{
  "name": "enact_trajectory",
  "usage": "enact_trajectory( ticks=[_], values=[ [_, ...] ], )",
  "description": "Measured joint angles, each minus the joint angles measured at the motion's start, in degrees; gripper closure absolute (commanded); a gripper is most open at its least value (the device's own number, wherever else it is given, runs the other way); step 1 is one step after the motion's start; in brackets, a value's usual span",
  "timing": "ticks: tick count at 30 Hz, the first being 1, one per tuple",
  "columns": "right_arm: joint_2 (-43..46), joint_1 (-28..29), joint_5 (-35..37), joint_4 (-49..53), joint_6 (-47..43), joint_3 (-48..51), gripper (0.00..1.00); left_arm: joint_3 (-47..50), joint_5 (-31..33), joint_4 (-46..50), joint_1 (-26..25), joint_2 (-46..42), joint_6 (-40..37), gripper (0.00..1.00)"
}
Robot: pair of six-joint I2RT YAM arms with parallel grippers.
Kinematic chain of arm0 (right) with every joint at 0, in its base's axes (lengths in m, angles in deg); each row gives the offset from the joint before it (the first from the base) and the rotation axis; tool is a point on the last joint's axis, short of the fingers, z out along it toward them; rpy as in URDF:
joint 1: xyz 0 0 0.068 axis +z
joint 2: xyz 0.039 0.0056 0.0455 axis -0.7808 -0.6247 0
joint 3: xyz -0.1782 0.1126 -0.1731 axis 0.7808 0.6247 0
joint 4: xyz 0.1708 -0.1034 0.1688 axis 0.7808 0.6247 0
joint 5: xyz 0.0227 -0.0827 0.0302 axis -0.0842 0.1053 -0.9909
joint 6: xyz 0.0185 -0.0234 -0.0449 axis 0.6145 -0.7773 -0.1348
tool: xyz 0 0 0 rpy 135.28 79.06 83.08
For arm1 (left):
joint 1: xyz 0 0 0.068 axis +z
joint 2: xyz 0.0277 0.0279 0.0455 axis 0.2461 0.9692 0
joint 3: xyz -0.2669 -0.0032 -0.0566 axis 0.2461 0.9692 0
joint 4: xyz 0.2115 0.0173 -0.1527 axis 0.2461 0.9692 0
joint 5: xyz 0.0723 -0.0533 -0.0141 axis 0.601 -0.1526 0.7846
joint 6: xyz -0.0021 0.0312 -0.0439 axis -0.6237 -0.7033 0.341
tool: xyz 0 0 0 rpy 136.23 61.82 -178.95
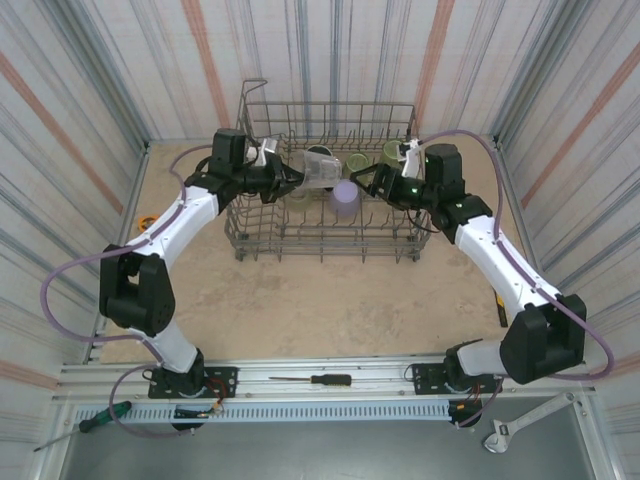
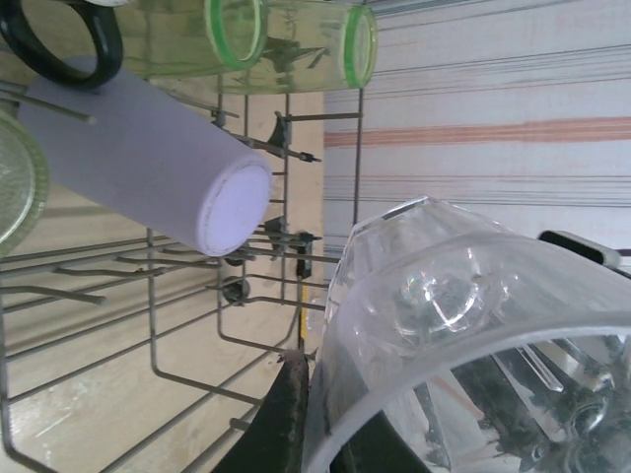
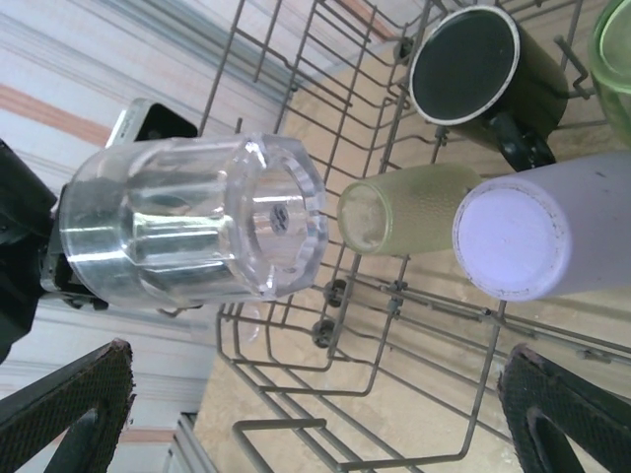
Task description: Load the cups into the dish rack
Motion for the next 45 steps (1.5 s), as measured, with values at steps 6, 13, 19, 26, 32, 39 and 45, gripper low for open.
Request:
enact_trajectory(
  ticks=[6, 13, 19, 26, 32, 39, 45],
  values=[
    [-0.4, 0.0, -2.1, -4.0, 1.9, 1.1, 0.01, 1.4, -3.0, -6.1, 0.1, 0.2, 4.8, 1.0],
    [-0.9, 0.0, -3.8, -8.6, 5.1, 2.0, 0.01, 3.6, -5.6, -14.1, 0.1, 1.2, 11.3, 1.0],
    [-2.7, 0.0, -5.4, -11.8, 9.1, 1.6, 0.01, 4.5, -7.3, -18.8, 0.5, 2.5, 14.5, 1.0],
    [-5.7, 0.0, -8.2, -18.3, 14.8, 1.2, 0.01, 5.2, -9.5, -26.0, 0.5, 5.2, 19.2, 1.0],
    [-8.8, 0.0, -10.0, -19.6, 17.7, -1.1, 0.01, 5.4, -11.4, -31.2, 0.5, 6.9, 21.6, 1.0],
    [-10.4, 0.0, -10.2, -21.3, 20.7, -1.2, 0.01, 5.9, -12.4, -34.1, 0.5, 7.5, 22.8, 1.0],
    [-11.8, 0.2, -10.4, -23.4, 22.4, -2.4, 0.01, 5.9, -13.4, -34.8, 0.5, 7.5, 23.3, 1.0]
  ],
)
